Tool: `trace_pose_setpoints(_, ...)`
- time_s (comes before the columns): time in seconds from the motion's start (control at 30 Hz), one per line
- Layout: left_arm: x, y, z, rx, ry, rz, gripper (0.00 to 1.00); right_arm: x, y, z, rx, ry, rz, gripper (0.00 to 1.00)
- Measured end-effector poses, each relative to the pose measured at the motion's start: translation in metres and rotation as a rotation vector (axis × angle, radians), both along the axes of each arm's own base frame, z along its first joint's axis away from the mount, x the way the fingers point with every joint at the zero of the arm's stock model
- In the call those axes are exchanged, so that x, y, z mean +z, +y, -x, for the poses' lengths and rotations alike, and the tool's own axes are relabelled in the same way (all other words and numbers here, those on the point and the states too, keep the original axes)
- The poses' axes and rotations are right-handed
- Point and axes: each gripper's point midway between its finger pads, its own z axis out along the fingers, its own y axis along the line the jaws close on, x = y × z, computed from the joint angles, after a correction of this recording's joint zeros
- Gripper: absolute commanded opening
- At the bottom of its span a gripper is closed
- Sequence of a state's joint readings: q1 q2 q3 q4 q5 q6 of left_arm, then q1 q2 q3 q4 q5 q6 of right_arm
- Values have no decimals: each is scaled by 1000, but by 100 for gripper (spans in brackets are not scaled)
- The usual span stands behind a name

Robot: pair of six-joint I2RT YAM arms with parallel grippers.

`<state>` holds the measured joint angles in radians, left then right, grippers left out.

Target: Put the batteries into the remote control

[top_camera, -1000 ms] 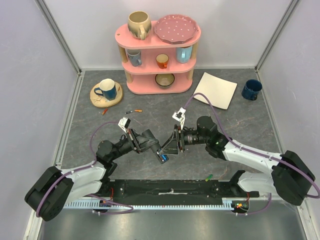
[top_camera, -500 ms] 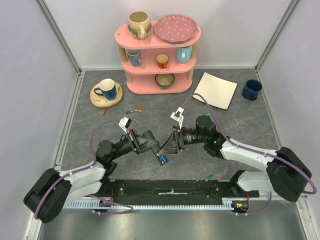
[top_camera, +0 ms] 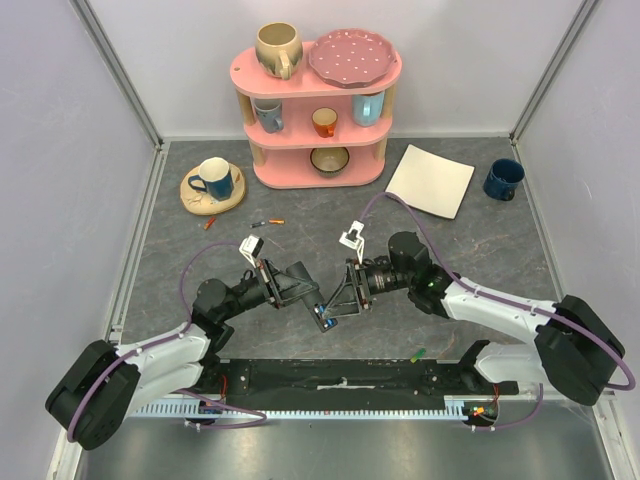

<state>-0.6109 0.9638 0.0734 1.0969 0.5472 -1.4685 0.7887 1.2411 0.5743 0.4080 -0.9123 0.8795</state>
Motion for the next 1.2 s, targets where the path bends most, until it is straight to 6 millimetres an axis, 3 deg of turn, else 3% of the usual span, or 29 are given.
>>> trace_pose_setpoints(0.2, -6, 0, -2, 9, 5, -23, 2, -5, 0, 1, 8, 16, 16, 40)
trace_pose_setpoints(0.33, -11, -1, -4, 18, 15, -40, 2, -8, 0, 1, 9, 21, 24, 39)
trace_pose_setpoints(0.43, -12, -1, -4, 18, 17, -44, 2, -9, 0, 1, 8, 21, 28, 58)
trace_pose_setpoints(0.53, -10, 0, -4, 19, 10, -40, 2, -12, -1, 0, 1, 27, 42, 70)
trace_pose_setpoints(0.67, -9, 0, -4, 21, 4, -37, 2, -13, -1, -3, -12, 33, 66, 78)
trace_pose_setpoints(0.8, -10, 0, -4, 24, -1, -40, 2, -2, -3, -12, -35, 7, 73, 86)
trace_pose_setpoints(0.93, -11, 0, -4, 26, -14, -47, 2, 27, -14, -37, -102, -81, 57, 88)
trace_pose_setpoints(1.07, -12, 0, -4, 28, -21, -55, 2, 55, -42, -97, -370, -266, 157, 81)
trace_pose_setpoints(1.13, -14, 1, -3, 30, -22, -58, 2, 52, -58, -127, -521, -335, 262, 70)
trace_pose_setpoints(1.2, -14, 3, -1, 31, -26, -56, 2, 29, -75, -149, -633, -358, 401, 68)
